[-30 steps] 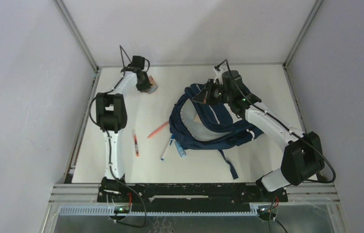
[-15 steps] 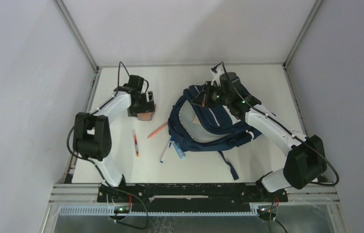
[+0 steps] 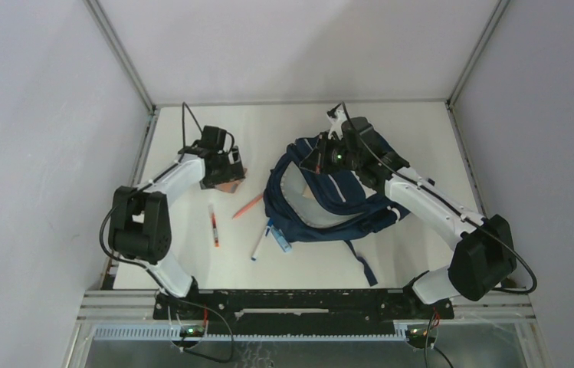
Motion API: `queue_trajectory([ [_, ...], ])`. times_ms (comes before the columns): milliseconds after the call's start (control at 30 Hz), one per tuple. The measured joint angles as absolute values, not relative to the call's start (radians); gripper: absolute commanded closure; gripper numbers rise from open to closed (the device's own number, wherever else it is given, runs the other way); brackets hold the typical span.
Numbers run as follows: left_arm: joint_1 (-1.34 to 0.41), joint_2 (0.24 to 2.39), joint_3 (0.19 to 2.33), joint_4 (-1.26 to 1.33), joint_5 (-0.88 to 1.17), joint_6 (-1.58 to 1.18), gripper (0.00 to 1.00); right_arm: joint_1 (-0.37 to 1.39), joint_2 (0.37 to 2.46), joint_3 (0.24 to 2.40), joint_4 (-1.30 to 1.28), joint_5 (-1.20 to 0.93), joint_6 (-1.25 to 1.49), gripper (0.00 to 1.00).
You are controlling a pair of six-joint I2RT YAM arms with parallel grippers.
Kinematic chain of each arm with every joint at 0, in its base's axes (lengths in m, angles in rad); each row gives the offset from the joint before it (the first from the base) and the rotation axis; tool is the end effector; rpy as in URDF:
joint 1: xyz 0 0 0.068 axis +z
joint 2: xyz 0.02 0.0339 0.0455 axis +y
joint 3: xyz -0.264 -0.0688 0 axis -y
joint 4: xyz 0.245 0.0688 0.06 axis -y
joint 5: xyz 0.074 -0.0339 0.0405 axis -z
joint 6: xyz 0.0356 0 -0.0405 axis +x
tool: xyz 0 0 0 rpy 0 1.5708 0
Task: Pack the student bag
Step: Move the personal item to the center of the board, then pick up the personal item from the center of the board.
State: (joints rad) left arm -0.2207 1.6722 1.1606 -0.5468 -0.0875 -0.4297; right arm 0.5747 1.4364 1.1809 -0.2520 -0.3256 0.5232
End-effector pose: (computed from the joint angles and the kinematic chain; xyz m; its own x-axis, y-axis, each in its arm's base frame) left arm 0.3357 -0.0721 0.2131 -0.8466 -0.2354 -0.4774 -0.1940 0.9717 -0.1350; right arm 0.2716 0.1895 0.3189 -0.7279 0.0926 -0.6794 -0.4456 0.6892 0.5713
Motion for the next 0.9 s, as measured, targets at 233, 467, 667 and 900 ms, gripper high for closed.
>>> queue_trajectory([
  [233, -0.34, 1.731, 1.227, -0.596, -0.352, -0.361, 0.01, 0.585, 1.434, 1.181, -0.254, -0.315, 0.522, 1.0],
  [467, -0.405, 1.888, 1.332, -0.618, -0.477, -0.264, 0.12, 0.59, 1.434, 1.181, -0.253, -0.323, 0.522, 1.0],
  [667, -0.401, 1.989, 1.396, -0.64, -0.487, -0.225, 0.31, 0.59, 1.435, 1.181, -0.247, -0.337, 0.526, 1.0],
  [900, -0.401, 2.041, 1.448, -0.677, -0.467, -0.198, 0.89, 0.59, 1.435, 1.181, -0.243, -0.347, 0.527, 1.0],
])
